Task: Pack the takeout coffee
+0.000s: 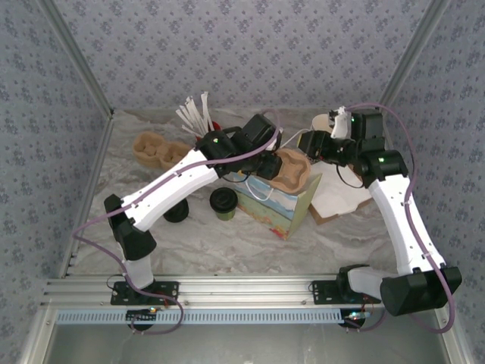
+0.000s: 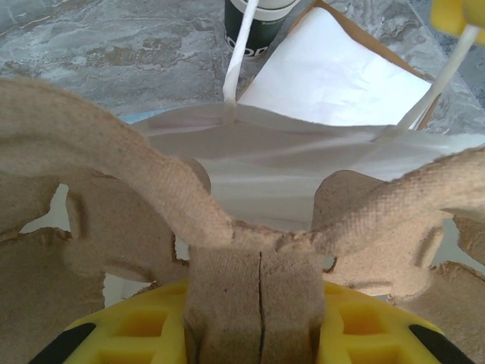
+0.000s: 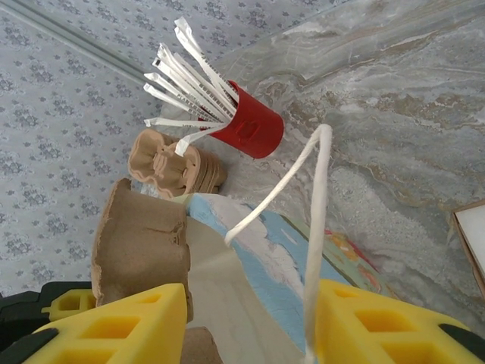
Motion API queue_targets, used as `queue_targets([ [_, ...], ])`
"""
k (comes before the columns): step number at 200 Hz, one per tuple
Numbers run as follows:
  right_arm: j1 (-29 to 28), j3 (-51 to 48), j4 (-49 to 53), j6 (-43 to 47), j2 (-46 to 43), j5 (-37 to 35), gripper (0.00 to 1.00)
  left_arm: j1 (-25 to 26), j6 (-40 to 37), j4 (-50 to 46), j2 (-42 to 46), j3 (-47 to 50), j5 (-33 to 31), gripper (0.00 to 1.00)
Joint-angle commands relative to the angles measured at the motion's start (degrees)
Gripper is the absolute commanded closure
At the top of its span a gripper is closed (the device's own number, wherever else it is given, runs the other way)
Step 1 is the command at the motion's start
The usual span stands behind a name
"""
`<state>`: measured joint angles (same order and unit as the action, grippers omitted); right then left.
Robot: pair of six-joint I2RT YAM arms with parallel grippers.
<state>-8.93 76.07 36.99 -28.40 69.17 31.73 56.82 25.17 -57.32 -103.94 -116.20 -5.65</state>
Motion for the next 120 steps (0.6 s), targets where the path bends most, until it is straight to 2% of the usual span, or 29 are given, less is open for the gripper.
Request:
queue_targets([
  [1,-0.44,-0.82,-1.01,0.96,-0.45,0.88,0.55,1.59,0.07,-3.00,-0.60,-2.66,-2.39,0.69],
  [65,-0.84,-1.11,-1.82,0.99,-0.52,-0.51,0.90,1.89,-1.29,-6.28,-1.26,-3.26,-1.51,0.69],
  [120,-0.85,-0.69,-1.40,0.94,-1.61,-2.04,0.99,1.89,-1.97,-10.04,-3.63,-7.71,-2.86,0.69],
])
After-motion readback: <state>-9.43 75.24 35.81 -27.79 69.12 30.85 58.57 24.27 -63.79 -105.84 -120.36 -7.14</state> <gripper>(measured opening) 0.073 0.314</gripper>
